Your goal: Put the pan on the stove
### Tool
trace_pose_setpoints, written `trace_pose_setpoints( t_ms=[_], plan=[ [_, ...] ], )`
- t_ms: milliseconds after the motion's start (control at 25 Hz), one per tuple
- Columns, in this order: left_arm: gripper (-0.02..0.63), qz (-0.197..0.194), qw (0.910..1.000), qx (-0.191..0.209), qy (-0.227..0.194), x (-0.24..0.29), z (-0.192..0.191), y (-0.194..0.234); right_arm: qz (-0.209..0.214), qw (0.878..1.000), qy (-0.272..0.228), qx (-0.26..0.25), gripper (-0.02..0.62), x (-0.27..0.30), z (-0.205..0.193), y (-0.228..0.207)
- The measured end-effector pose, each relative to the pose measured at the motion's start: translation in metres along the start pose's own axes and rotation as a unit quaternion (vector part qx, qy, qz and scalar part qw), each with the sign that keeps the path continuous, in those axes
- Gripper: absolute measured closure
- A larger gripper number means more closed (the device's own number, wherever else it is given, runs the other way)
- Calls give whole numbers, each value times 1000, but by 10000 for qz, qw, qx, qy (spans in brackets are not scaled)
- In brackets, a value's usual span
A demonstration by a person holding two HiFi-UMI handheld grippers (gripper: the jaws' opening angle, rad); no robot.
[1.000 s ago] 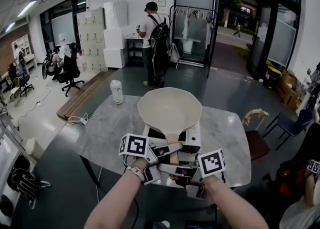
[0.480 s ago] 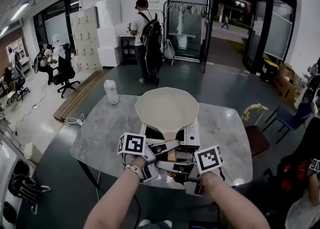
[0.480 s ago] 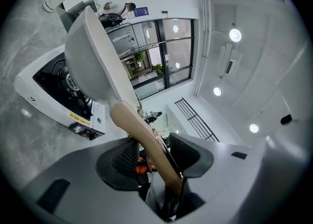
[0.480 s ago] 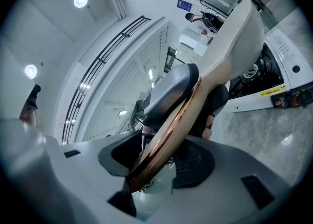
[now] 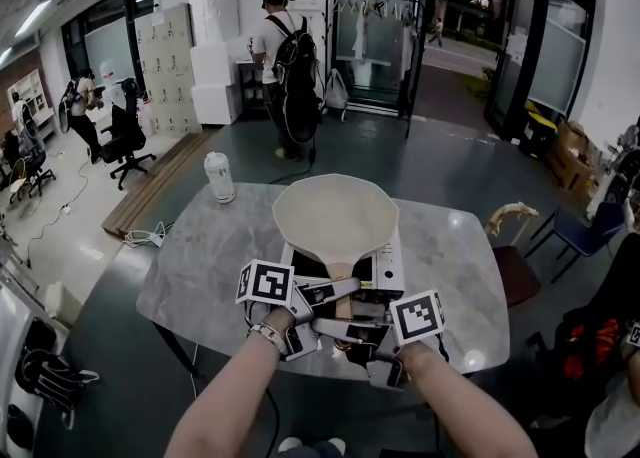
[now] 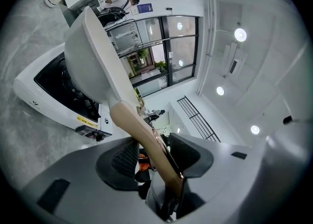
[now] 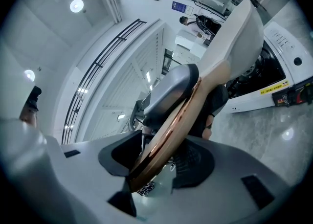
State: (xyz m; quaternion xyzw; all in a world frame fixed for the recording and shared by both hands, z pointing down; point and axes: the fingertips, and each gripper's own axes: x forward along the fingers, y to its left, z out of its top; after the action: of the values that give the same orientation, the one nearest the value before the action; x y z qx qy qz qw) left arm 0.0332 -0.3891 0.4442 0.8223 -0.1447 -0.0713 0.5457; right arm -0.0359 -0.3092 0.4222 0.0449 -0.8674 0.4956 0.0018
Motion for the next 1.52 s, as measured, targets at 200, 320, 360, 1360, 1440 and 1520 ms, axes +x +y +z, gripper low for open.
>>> trace_pose_setpoints(
  t_ms=[200,320,360,1360,1440,1520],
  plan=[
    [402,-5,10000,-49,47,1,3,12,-68,10000,-25,45,396,3,3,-13],
    [402,2,9999,-86,77,1,4,18,-48,9999,-46,95,396,6,4,-18],
    [402,-4,9999,-86,92,2,4,20,-39,9999,-53,112,396,6,4,-19],
    [400,-37,9992,159,377,-4,-6,36,-114,9996,-21,259,396,18,-14,-38],
    [400,13,9989,185,435,-4,-9,40,-128,9995,-3,304,387,18,-17,-41],
    [400,62,9986,224,484,-4,-13,44,-97,9995,-2,313,380,19,-20,-44]
  ],
)
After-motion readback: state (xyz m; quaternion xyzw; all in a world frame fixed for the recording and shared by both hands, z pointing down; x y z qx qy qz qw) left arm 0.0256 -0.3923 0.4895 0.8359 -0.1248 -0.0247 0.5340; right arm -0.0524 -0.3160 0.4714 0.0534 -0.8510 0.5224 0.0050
